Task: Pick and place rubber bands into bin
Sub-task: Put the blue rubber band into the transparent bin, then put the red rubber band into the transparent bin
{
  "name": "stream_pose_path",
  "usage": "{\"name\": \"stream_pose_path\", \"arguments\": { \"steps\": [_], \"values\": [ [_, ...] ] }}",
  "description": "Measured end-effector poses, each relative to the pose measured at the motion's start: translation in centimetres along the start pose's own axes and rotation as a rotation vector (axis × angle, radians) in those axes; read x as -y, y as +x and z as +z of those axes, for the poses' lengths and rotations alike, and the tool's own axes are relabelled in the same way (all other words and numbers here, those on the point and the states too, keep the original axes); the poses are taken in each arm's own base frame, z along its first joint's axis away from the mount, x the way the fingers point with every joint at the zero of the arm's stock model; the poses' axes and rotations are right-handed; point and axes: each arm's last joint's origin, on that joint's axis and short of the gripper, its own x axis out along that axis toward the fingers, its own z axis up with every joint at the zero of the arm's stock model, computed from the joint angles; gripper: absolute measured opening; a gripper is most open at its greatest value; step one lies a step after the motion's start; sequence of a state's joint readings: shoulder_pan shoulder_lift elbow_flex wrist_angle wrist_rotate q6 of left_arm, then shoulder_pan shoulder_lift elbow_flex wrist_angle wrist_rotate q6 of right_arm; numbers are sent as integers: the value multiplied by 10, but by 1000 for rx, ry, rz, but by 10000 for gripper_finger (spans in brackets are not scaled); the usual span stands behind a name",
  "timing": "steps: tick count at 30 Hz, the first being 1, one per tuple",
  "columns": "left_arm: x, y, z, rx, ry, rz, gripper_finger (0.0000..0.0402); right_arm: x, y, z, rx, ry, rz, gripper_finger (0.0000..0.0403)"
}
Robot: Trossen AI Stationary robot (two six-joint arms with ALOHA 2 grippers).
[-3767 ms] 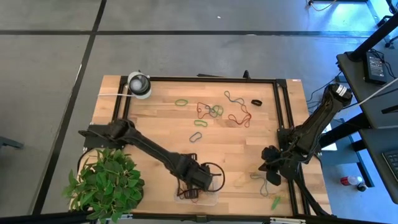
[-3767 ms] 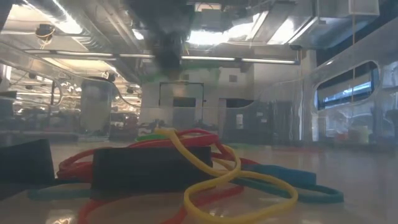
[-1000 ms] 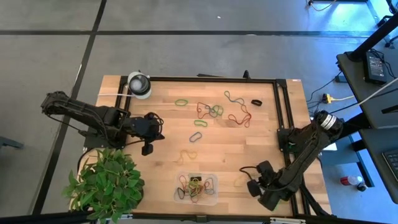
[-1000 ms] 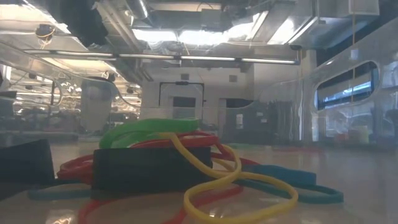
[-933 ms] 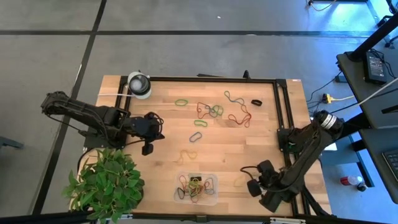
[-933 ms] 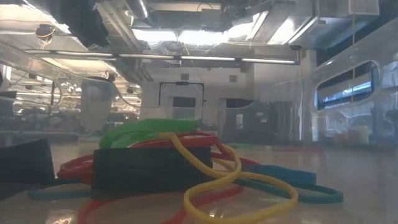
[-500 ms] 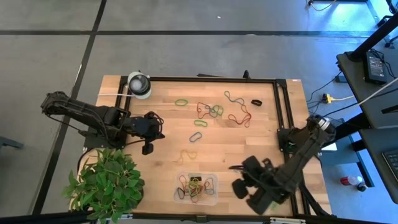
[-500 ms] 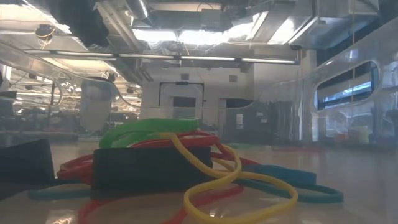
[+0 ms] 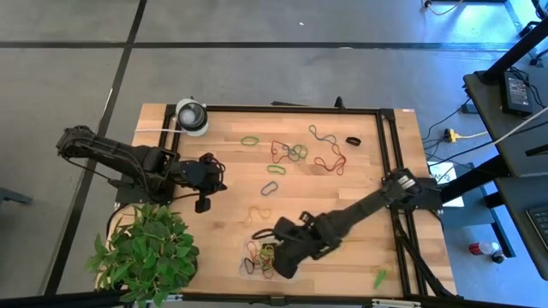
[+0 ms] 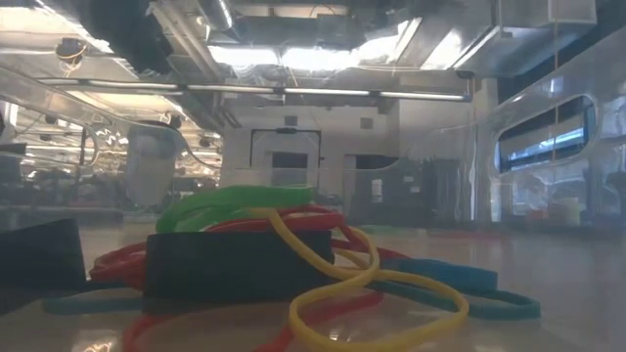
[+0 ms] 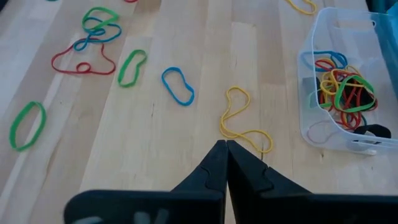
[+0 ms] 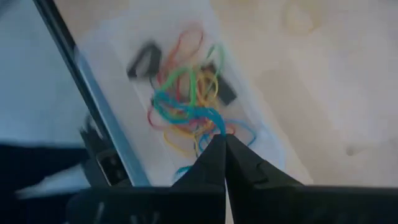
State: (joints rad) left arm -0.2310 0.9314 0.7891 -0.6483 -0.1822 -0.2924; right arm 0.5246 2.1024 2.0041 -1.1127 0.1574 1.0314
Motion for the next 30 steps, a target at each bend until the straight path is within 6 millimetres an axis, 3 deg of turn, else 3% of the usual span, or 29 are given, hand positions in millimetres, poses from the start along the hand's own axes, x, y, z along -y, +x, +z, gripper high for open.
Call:
{"name": "stream_pose_path", "arguments": {
  "steps": [6, 11, 21, 30],
  "values": [
    [1, 0, 0, -9, 1, -24, 3, -3, 40, 2, -88, -112, 2, 4],
    [1, 0, -1, -15, 1, -43, 1, -8, 52, 11, -38, -89, 65, 36],
    [1, 0, -1, -16, 1, -43, 2, -6, 45, 25, -6, -72, 121, 126],
    [2, 0, -1, -23, -35, -75, 3, 16, 9, 42, -83, -140, 0, 111]
  ]
}}
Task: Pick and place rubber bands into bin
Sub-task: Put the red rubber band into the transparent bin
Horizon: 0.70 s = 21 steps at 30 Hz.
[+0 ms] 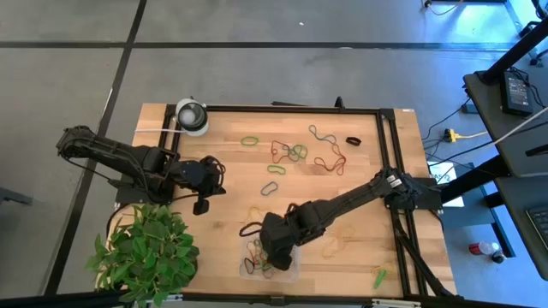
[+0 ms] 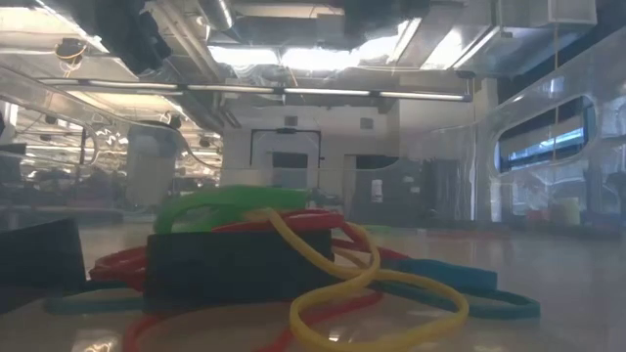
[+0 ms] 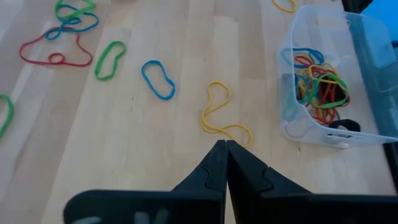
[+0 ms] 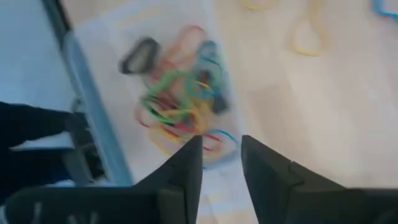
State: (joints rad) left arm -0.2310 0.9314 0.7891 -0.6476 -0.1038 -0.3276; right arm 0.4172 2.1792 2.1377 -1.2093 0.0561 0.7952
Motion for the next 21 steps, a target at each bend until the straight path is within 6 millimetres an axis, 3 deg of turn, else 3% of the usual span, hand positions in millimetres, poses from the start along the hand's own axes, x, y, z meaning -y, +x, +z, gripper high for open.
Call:
{"name": "stream_pose_path", "arguments": {
  "steps": [3, 9, 16, 21],
  "values": [
    [0, 0, 0, 0, -18, -1, 2, 20, -2, 8, -49, -46, -76, 88],
    [0, 0, 0, 0, -26, -1, 3, 67, 20, 32, -118, -114, -145, 11],
    [0, 0, 0, 4, -26, 10, 2, 132, 24, 47, -81, -119, -139, 21],
    [-2, 0, 1, 21, -27, 56, 1, 189, 24, 43, 3, -48, -104, 14]
  ]
}}
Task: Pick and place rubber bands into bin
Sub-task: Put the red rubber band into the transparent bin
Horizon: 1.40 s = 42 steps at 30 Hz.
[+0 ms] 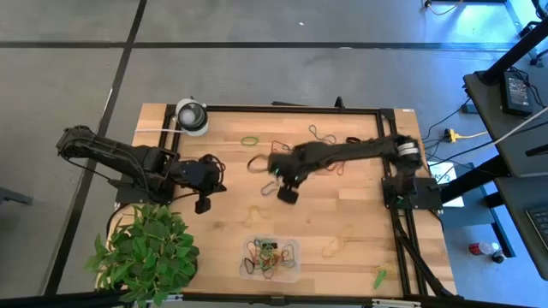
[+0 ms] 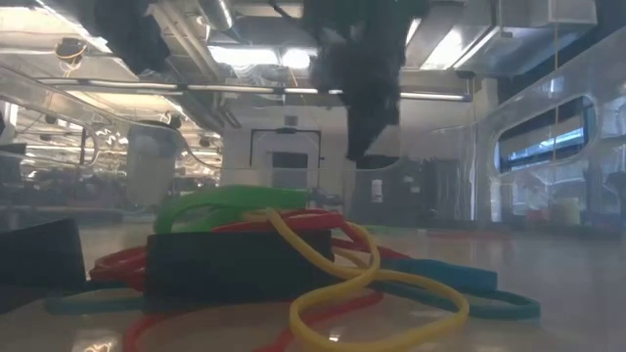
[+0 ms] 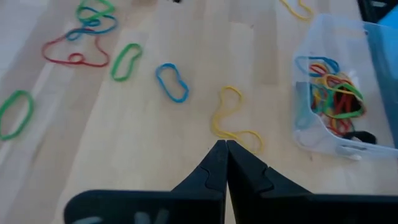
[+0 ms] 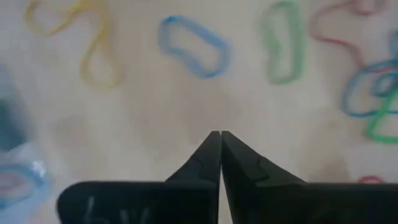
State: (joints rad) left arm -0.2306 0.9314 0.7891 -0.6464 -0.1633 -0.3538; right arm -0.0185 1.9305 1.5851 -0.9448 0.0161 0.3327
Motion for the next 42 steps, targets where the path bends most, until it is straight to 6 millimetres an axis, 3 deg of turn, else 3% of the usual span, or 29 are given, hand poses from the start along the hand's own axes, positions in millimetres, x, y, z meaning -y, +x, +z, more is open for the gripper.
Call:
{"name": "stream_pose_path", "arguments": {
  "steps": [7, 12, 16, 22, 26, 29, 34, 42],
  "values": [
    [-8, 1, 3, 20, -54, 65, 2, 73, 4, -28, 21, 183, -42, 19],
    [-18, 1, 6, 50, -112, 157, 2, 119, 20, -53, -69, 332, -118, 58],
    [-27, 2, 8, 60, -150, 205, 1, 138, 38, -71, -137, 319, -126, 102],
    [-38, 2, 10, 74, -235, 248, 3, 150, 58, -92, -153, 274, -135, 154],
    [-42, 2, 11, 87, -288, 273, 1, 151, 66, -102, -121, 264, -158, 156],
    [-44, 2, 12, 97, -315, 284, 3, 151, 71, -108, -112, 251, -159, 123],
    [-47, 2, 13, 105, -328, 303, 1, 151, 73, -108, -93, 239, -164, 18],
    [-48, 1, 13, 110, -304, 328, 1, 147, 54, -96, -50, 205, -156, 3]
  ]
}}
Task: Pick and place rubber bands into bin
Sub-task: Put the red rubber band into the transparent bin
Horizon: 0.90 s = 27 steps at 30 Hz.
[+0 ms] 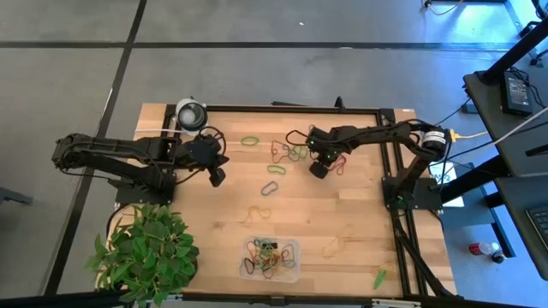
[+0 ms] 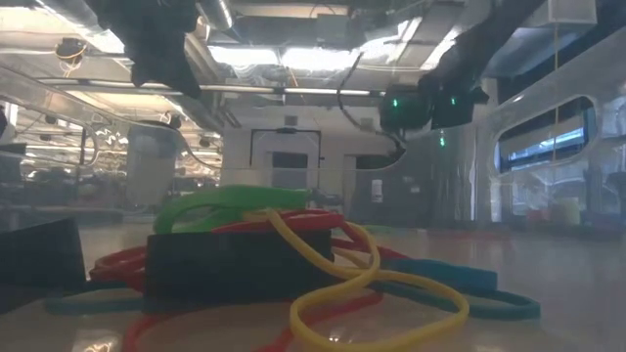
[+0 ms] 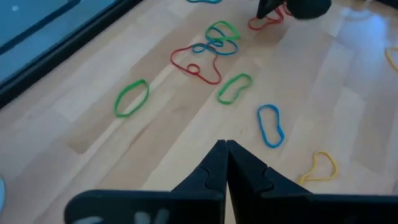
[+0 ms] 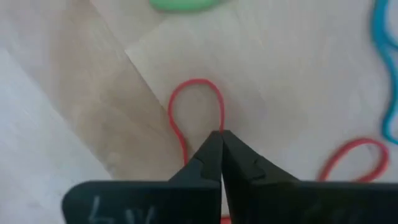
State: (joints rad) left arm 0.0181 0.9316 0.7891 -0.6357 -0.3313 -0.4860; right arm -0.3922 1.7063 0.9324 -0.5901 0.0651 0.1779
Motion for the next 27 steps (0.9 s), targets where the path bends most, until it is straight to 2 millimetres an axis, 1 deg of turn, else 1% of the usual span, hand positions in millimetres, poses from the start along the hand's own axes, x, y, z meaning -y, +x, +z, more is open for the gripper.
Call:
{"name": "stream_pose_path", "arguments": {
  "steps": [3, 5, 7, 10, 13, 15, 18, 21, 23, 27],
  "values": [
    [0, 0, 0, -5, 60, -7, 2, -4, -30, 7, 104, -3, -18, 2],
    [0, 0, 0, -6, 83, -8, 3, -10, -48, 5, 138, -2, -45, 2],
    [0, 0, 0, -6, 91, -7, 2, -18, -71, 3, 198, 0, -64, 1],
    [0, 0, 0, -6, 93, -7, 1, -39, -109, -1, 307, 18, -95, 1],
    [0, 0, 0, 1, 109, 2, 4, -68, -139, -8, 363, 6, -111, 1],
    [0, 0, 0, 6, 148, 2, 5, -90, -161, -10, 432, 8, -103, 1],
    [0, 0, 0, 6, 174, 2, 4, -125, -183, -14, 512, 15, -59, 0],
    [0, 0, 0, 4, 175, -2, 2, -160, -206, -17, 581, 18, 21, 0],
    [1, 0, 0, -3, 176, -17, 2, -185, -217, -21, 596, 10, 76, 0],
    [1, 0, 0, -12, 181, -39, 5, -238, -226, -27, 607, -28, 163, 0]
  ]
}}
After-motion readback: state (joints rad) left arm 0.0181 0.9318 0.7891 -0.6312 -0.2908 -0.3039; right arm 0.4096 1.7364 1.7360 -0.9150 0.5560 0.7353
